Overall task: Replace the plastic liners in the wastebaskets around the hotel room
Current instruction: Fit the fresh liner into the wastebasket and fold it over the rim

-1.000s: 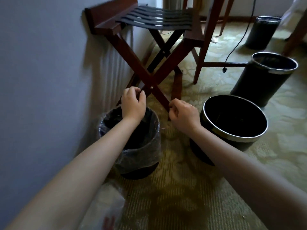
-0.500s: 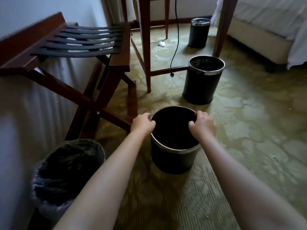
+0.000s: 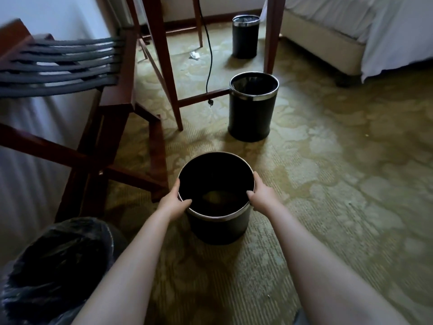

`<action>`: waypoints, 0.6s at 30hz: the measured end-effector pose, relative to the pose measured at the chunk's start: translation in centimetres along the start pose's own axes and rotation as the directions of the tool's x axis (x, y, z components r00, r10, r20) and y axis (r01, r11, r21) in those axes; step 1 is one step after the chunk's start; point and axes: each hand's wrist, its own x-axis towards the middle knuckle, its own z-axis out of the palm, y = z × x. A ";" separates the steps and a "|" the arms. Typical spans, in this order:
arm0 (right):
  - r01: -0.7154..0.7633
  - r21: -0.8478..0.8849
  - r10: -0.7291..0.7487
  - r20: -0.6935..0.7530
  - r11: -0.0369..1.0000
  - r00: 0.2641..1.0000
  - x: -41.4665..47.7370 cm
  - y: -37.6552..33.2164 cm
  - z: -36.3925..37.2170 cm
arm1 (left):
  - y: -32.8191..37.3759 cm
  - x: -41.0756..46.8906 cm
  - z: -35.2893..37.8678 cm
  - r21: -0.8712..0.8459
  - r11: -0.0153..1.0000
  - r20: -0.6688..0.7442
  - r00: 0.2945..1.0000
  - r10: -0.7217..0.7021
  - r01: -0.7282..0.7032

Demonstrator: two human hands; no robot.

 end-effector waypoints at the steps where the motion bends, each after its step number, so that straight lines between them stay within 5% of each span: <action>1: -0.010 0.024 0.009 0.003 1.000 1.000 -0.3 0.2 0.3 | -0.2 -0.1 -0.1 -0.027 1.000 0.005 1.000 0.000 0.000; 9: -0.004 0.123 0.002 0.012 0.992 1.000 -2.8 0.9 -0.4 | -0.6 -3.5 1.0 -0.144 0.989 -0.050 0.999 0.018 -0.025; 18: 0.180 0.089 -0.169 -0.114 0.980 0.979 -6.7 -4.2 -4.5 | 1.5 -6.9 -4.8 -0.160 0.978 -0.171 0.979 0.109 -0.137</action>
